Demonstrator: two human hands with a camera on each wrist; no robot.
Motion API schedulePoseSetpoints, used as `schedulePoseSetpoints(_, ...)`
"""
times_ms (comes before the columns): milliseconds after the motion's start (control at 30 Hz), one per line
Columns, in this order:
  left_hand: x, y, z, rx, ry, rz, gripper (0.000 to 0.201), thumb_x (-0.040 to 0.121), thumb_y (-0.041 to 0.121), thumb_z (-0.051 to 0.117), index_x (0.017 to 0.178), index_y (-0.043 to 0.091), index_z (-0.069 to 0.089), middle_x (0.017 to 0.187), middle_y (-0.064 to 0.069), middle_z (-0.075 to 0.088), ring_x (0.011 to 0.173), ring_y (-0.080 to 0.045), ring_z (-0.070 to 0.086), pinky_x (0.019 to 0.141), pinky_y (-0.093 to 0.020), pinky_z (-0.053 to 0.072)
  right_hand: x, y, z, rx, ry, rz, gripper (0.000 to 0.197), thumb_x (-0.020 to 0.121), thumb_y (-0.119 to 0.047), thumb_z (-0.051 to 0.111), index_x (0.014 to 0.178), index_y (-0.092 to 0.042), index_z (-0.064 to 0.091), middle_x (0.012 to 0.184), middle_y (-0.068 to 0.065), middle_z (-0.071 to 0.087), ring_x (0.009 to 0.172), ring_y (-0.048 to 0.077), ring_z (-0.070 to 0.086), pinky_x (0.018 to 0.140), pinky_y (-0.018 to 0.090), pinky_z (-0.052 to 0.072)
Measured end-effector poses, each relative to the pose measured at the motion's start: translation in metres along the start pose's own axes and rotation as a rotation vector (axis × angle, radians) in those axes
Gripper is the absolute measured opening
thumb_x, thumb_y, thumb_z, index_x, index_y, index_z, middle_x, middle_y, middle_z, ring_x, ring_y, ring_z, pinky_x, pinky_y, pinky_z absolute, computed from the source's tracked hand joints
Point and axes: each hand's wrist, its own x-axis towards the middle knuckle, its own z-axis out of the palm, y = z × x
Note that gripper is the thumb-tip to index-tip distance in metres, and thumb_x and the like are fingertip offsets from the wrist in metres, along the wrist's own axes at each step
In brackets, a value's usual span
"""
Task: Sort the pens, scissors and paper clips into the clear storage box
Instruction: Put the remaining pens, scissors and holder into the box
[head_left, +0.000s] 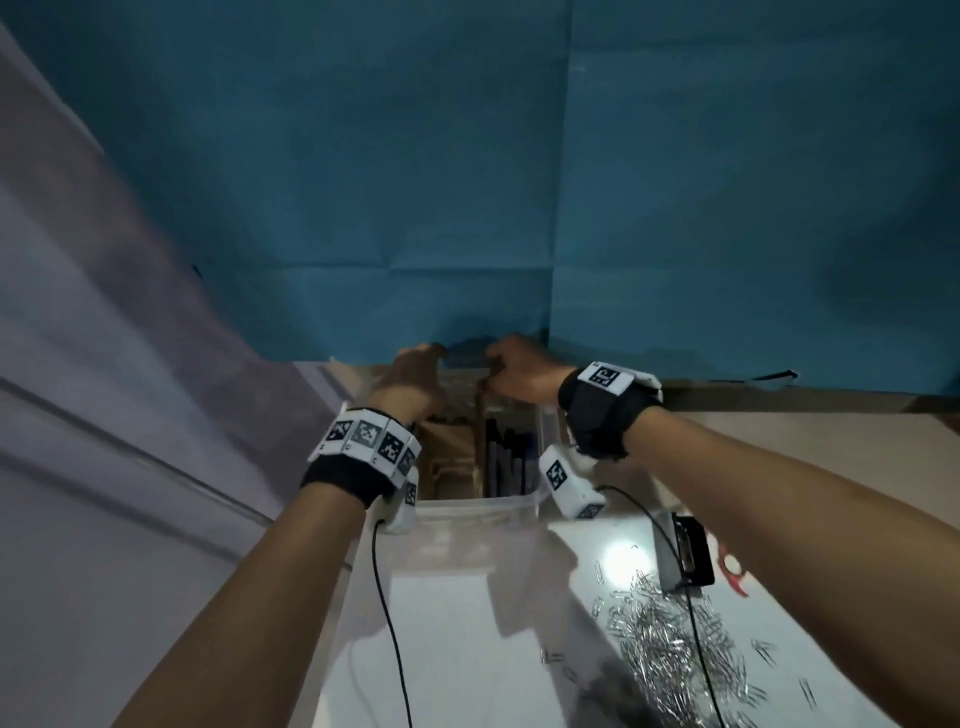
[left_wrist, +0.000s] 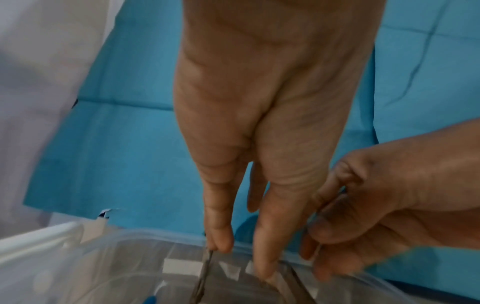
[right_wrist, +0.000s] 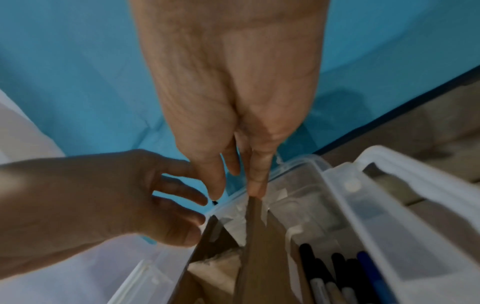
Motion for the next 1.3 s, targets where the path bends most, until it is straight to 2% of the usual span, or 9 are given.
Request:
schedulePoseSetpoints(133,-0.004,0.016,-0.02,-0.015,0.023,0.008,0.056,0.083,0.005,0.073,0.136,0.015,0.058,0.141,-0.013,0.053,0.129,-0.029,0.053,0.106,-0.031,0.044,-0.031,0.026,-0.036,0.217,-0.018,0.057,0.012,0.087,-0.001,0.068,0.098,0.003,0.068,0.099,0.029,0.07,0.088,0.04,0.071,0.082,0.049,0.059)
schedulePoseSetpoints(300,-0.049,0.1,-0.009,-0.083,0.122,0.273,0.027,0.083,0.012,0.071,0.11,0.014,0.073,0.107,-0.011,0.074,0.105,-0.028,0.067,0.093,-0.038,0.054,-0.091,0.08,-0.086,0.307,-0.089,0.155,0.014,0.093,-0.002,0.063,0.103,0.005,0.068,0.092,0.024,0.07,0.076,0.03,0.069,0.08,0.041,0.062)
schedulePoseSetpoints(433,-0.09,0.168,0.055,-0.169,-0.028,0.449,0.009,0.088,0.013,0.07,0.093,0.02,0.074,0.09,-0.003,0.073,0.084,-0.018,0.067,0.079,-0.036,0.057,-0.14,0.145,-0.095,0.185,-0.082,0.302,0.016,0.098,-0.009,0.057,0.098,0.0,0.07,0.091,0.021,0.074,0.073,0.026,0.071,0.073,0.038,0.061)
schedulePoseSetpoints(567,-0.105,0.197,0.138,-0.141,-0.239,0.403,0.018,0.094,0.006,0.063,0.082,0.017,0.069,0.08,0.004,0.066,0.067,-0.005,0.062,0.058,-0.021,0.047,-0.186,0.203,-0.071,0.013,-0.154,0.453,0.026,0.096,-0.004,0.058,0.077,-0.018,0.069,0.079,0.008,0.07,0.068,0.022,0.068,0.064,0.034,0.061)
schedulePoseSetpoints(767,-0.104,0.204,0.193,-0.214,-0.191,0.214,0.009,0.098,0.016,0.061,0.1,0.012,0.069,0.088,-0.001,0.069,0.076,-0.016,0.069,0.074,-0.033,0.061,-0.209,0.245,-0.026,-0.021,0.034,0.56,0.023,0.089,-0.011,0.069,0.109,-0.01,0.058,0.083,0.004,0.061,0.06,0.011,0.057,0.039,0.01,0.04)
schedulePoseSetpoints(900,-0.1,0.219,0.194,-0.195,-0.098,0.218,0.013,0.098,0.015,0.059,0.094,0.014,0.071,0.084,0.001,0.069,0.076,-0.013,0.067,0.073,-0.029,0.058,-0.195,0.268,0.006,-0.084,0.116,0.622,0.029,0.083,-0.016,0.075,0.104,-0.008,0.057,0.099,0.009,0.067,0.073,0.02,0.062,0.053,0.019,0.047)
schedulePoseSetpoints(1033,-0.099,0.225,0.194,-0.197,-0.106,0.207,0.016,0.098,0.012,0.057,0.088,0.013,0.07,0.08,-0.001,0.068,0.073,-0.013,0.067,0.071,-0.03,0.059,-0.192,0.274,0.014,-0.032,0.127,0.641,0.02,0.086,-0.009,0.073,0.101,-0.003,0.061,0.093,0.01,0.069,0.063,0.017,0.065,0.044,0.018,0.047)
schedulePoseSetpoints(1167,-0.101,0.226,0.203,-0.189,-0.151,0.223,0.009,0.096,0.013,0.061,0.091,0.012,0.069,0.088,-0.002,0.069,0.08,-0.017,0.067,0.079,-0.036,0.06,-0.196,0.282,0.013,-0.115,0.122,0.594,0.031,0.08,-0.005,0.075,0.11,-0.002,0.065,0.099,0.013,0.071,0.084,0.026,0.07,0.072,0.033,0.061)
schedulePoseSetpoints(1300,-0.107,0.225,0.214,-0.122,-0.169,0.263,0.015,0.094,0.016,0.066,0.108,0.01,0.068,0.106,-0.003,0.062,0.091,-0.019,0.062,0.082,-0.029,0.054,-0.207,0.288,0.013,-0.135,0.128,0.526,0.028,0.083,-0.009,0.073,0.109,-0.002,0.066,0.103,0.015,0.07,0.094,0.029,0.067,0.081,0.034,0.058)
